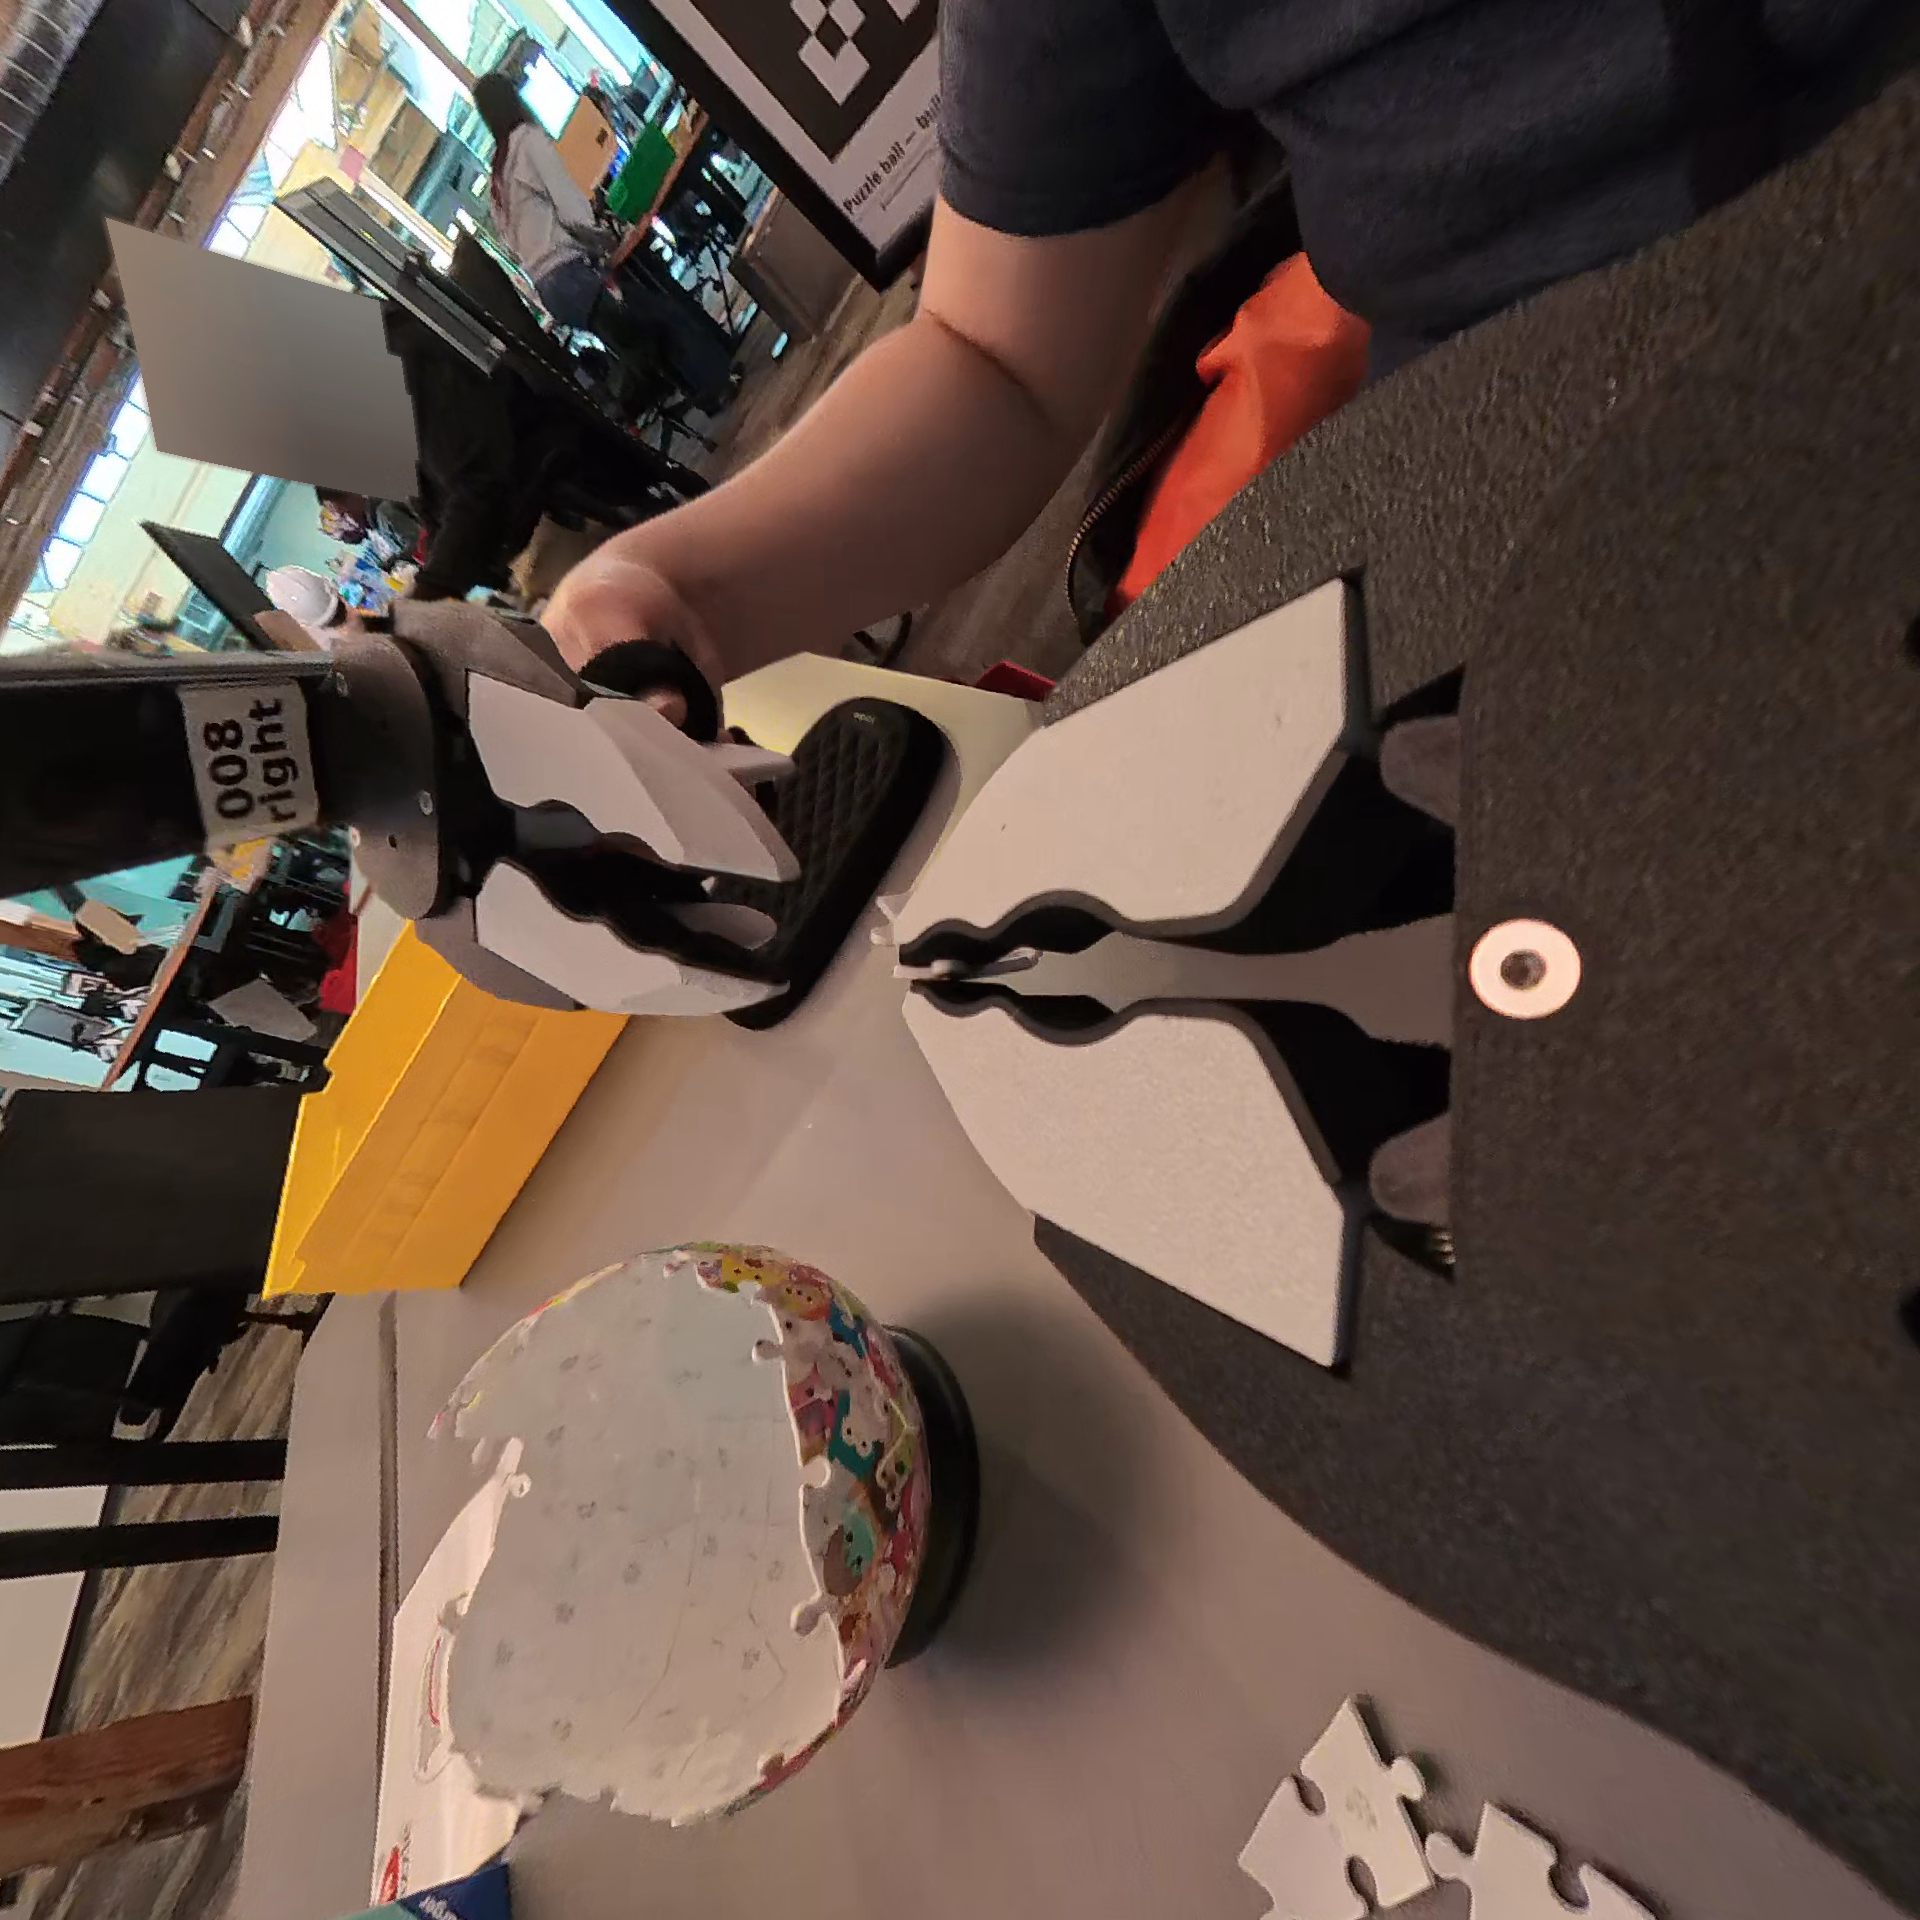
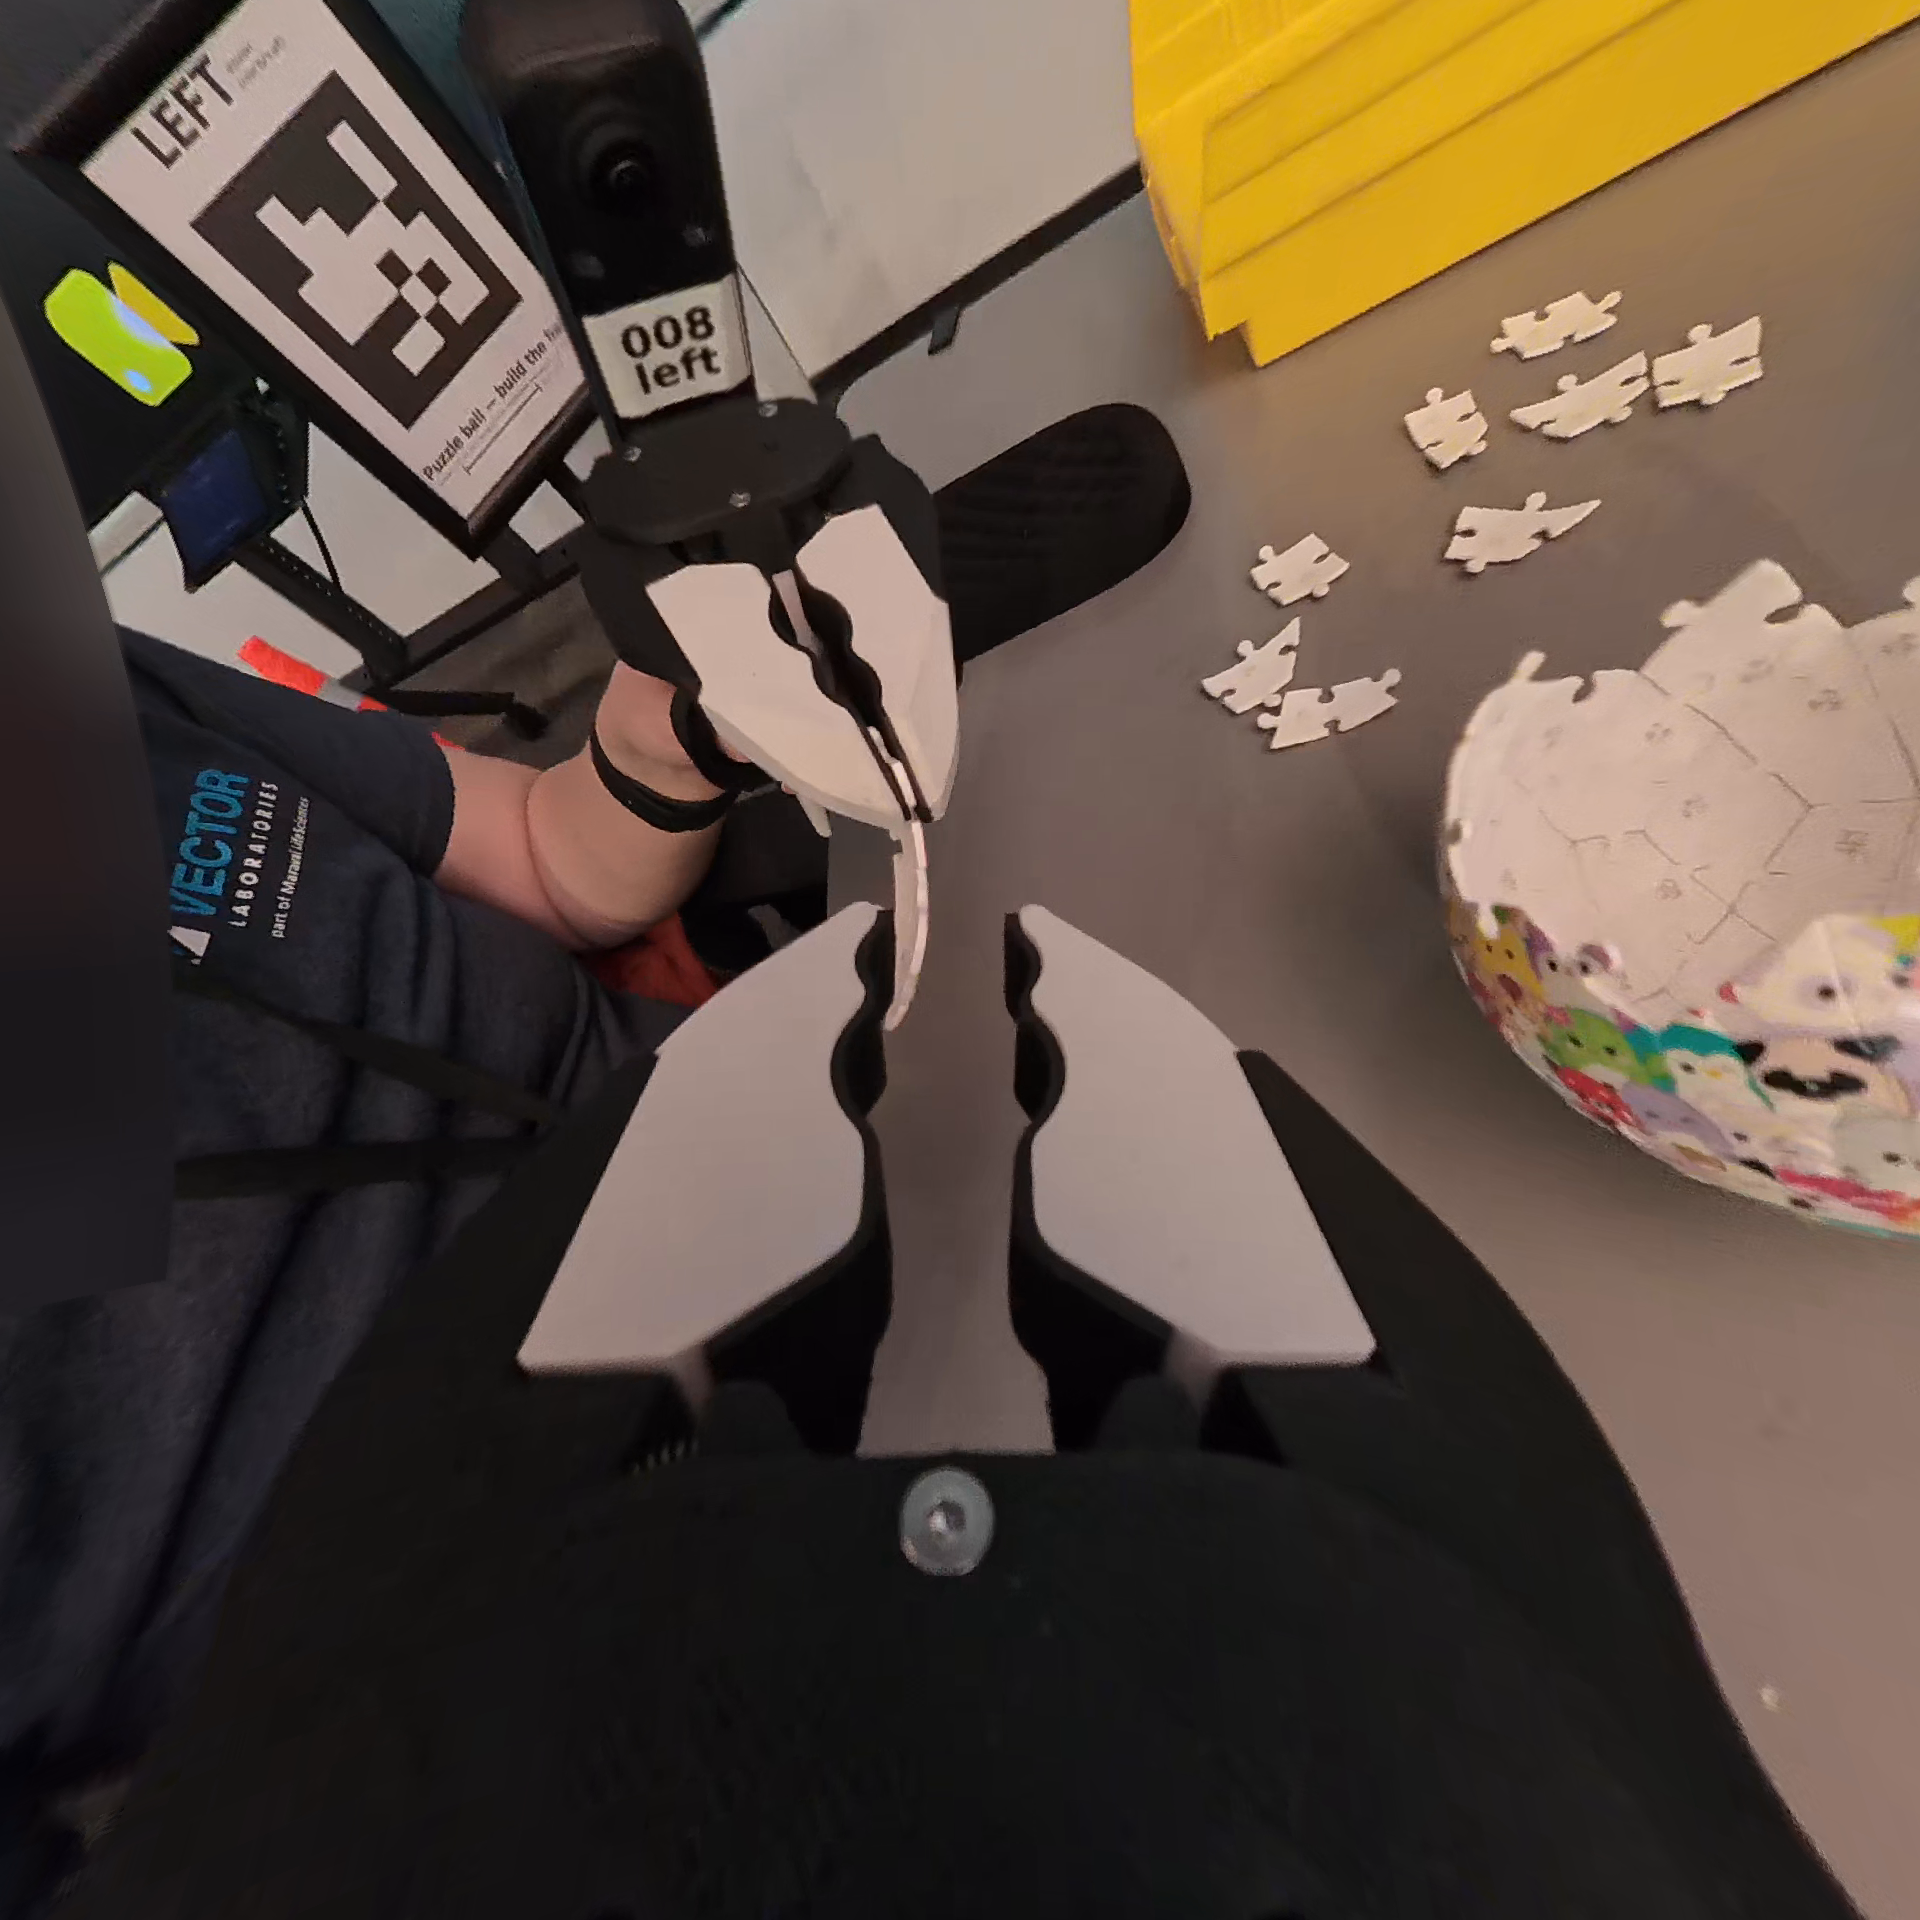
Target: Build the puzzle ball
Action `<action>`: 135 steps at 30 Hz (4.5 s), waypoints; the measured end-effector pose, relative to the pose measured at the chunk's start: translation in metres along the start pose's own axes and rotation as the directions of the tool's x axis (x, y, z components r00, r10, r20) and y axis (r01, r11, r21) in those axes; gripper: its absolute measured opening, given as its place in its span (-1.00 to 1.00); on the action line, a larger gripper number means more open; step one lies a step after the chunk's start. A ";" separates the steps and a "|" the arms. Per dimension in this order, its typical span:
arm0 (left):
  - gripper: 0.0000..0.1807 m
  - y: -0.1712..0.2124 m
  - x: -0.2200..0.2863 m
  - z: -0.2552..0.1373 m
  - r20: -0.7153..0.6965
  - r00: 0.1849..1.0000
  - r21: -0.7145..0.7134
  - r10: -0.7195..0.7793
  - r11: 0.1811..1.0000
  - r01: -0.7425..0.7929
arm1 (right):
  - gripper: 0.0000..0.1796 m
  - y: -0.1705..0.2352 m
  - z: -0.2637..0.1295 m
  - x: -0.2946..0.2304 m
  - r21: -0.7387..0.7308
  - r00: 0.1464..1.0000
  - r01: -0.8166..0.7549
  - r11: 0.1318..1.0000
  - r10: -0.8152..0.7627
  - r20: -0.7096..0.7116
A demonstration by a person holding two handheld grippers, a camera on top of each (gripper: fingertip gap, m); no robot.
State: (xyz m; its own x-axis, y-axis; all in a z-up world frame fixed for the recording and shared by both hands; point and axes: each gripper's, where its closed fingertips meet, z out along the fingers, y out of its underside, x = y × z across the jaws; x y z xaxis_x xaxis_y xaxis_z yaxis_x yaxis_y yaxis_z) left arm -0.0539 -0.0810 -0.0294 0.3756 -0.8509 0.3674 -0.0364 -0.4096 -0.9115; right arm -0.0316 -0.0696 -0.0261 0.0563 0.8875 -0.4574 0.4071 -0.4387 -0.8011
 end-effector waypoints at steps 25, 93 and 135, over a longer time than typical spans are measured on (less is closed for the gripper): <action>-0.61 -0.104 -0.055 -0.074 0.120 0.958 0.053 0.261 0.962 -0.269 | -0.97 -0.094 -0.058 0.056 -0.204 0.854 0.163 0.965 -0.242 -0.461; -0.44 -0.072 -0.174 0.116 -0.226 0.664 -0.492 0.713 0.504 -0.710 | -0.97 -0.056 -0.058 0.182 -0.460 0.697 0.141 0.877 -0.417 -0.583; -0.97 -0.060 -0.170 0.125 -0.269 0.592 -0.497 0.759 0.417 -0.761 | -0.83 -0.055 -0.062 0.175 -0.378 0.753 0.134 0.916 -0.342 -0.563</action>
State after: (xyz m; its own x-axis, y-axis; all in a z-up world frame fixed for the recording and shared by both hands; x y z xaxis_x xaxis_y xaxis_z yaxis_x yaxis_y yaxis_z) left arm 0.0002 0.1299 -0.0602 -0.0547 -0.9035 -0.4250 -0.7613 0.3131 -0.5677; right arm 0.0125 0.1187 -0.0387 0.4164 0.8972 0.1469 0.7248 -0.2300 -0.6495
